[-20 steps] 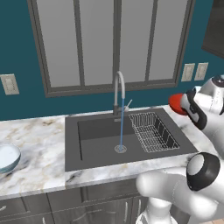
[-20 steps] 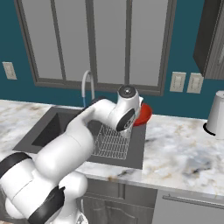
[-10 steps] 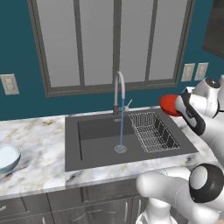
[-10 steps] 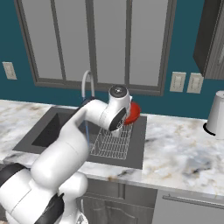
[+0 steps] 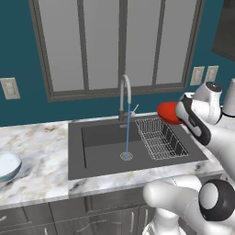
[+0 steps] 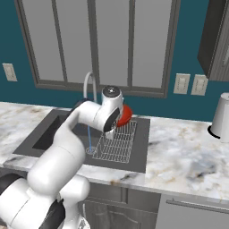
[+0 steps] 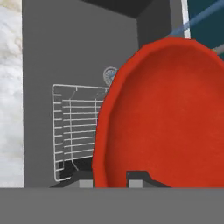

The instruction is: Rinse each bowl for a few seconds and place them down in the sink or on the counter.

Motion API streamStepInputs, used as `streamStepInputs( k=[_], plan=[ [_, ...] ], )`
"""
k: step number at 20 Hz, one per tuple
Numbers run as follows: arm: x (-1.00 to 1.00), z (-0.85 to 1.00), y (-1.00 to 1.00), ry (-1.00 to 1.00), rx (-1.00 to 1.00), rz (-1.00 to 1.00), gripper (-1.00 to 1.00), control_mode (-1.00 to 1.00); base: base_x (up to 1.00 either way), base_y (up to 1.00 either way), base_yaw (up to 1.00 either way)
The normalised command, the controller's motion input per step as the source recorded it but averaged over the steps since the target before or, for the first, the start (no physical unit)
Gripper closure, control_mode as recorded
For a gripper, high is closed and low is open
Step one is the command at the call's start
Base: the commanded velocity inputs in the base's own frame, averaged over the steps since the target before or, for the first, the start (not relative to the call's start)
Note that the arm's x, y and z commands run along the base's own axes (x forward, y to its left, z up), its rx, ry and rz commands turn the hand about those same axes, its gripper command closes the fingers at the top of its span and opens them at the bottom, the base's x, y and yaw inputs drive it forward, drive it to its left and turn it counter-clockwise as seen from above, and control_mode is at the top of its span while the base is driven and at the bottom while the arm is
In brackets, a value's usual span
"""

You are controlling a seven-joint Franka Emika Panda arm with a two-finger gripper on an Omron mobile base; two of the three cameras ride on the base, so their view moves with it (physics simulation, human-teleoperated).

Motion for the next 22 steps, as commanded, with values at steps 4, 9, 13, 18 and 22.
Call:
streamStepInputs(
  k=[4,9,13,18,22],
  plan=[
    [0.0,0.0,0.38,0.02,0.0,0.1,1.0,-1.0,0.0,0.0,0.0],
    [0.0,0.0,0.38,0.01,0.0,0.09,1.0,-1.0,0.0,0.0,0.0],
    [0.0,0.0,0.43,0.03,0.0,0.07,1.0,-1.0,0.0,0.0,0.0],
    [0.0,0.0,0.44,0.04,0.0,0.07,1.0,-1.0,0.0,0.0,0.0],
    [0.01,-0.05,0.43,0.05,0.0,0.07,1.0,-1.0,0.0,0.0,0.0]
  ],
)
